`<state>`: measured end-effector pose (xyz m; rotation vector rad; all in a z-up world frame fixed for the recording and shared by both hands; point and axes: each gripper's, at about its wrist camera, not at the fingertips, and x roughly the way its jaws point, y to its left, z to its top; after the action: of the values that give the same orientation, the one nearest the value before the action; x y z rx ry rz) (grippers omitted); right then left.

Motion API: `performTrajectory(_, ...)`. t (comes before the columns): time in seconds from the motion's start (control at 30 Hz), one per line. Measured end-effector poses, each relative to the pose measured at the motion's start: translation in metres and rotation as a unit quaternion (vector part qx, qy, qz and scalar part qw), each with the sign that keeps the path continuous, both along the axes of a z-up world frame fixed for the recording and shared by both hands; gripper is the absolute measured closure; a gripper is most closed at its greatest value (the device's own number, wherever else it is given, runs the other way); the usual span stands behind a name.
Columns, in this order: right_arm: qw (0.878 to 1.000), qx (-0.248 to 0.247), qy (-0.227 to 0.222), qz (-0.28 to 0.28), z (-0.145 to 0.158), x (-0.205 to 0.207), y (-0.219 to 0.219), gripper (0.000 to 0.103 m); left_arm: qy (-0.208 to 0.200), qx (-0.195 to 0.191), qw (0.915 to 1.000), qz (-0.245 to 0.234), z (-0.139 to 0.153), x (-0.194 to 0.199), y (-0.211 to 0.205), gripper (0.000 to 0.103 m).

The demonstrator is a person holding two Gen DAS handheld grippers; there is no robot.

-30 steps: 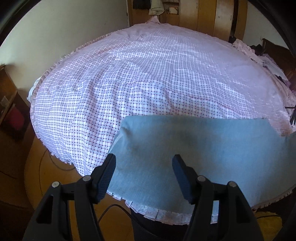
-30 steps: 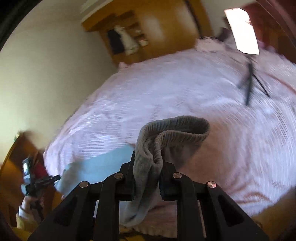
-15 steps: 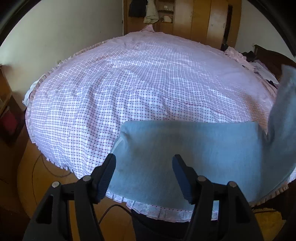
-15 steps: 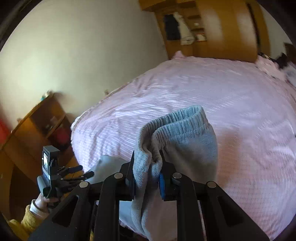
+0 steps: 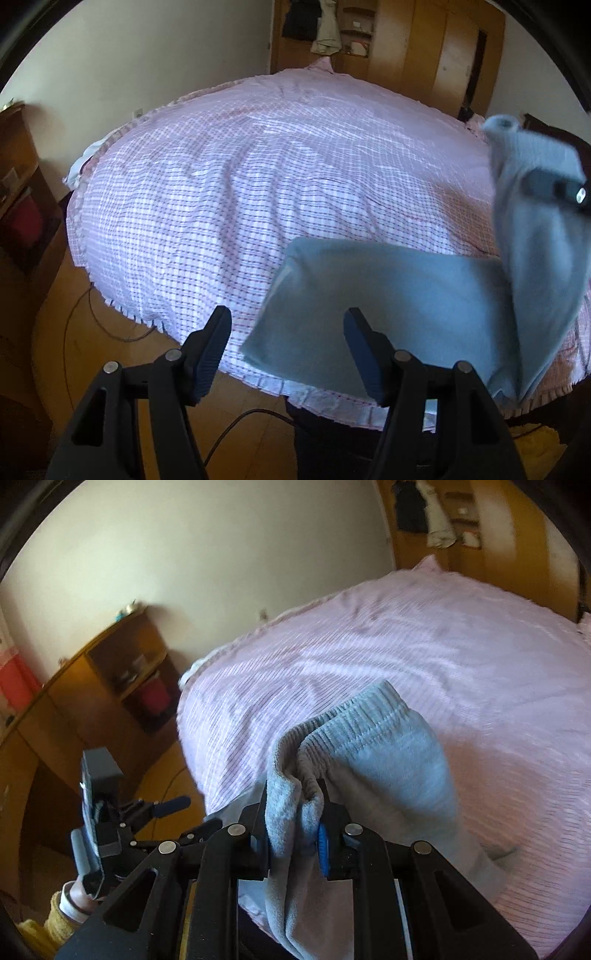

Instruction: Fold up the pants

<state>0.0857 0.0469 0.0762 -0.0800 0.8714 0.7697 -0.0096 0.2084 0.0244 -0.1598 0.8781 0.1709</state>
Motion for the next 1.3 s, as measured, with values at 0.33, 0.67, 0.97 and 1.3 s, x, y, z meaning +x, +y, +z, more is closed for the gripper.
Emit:
performTrajectory(0.33, 0.995, -0.063, 0.041, 0.061, -0.067, -0.001, 0.068, 0.088, 0.005, -0.034, 0.9988, 0.035, -0.015, -0.011, 0.025, 0.036)
performTrajectory(0.67, 0.996, -0.028, 0.063, 0.062, -0.059, -0.01, 0.038, 0.061, 0.006, -0.056, 0.9981, 0.023, -0.017, -0.013, 0.023, 0.036)
performTrajectory(0.97, 0.997, -0.021, 0.052, -0.06, -0.043, -0.006, -0.081, 0.06, -0.027, -0.1, 0.9943, -0.024, 0.007, -0.004, 0.005, 0.036)
performTrajectory(1.3, 0.973, -0.006, 0.046, -0.227, -0.027, -0.04, -0.237, 0.06, 0.0, -0.092, 0.9943, -0.054, -0.007, 0.029, -0.026, 0.036)
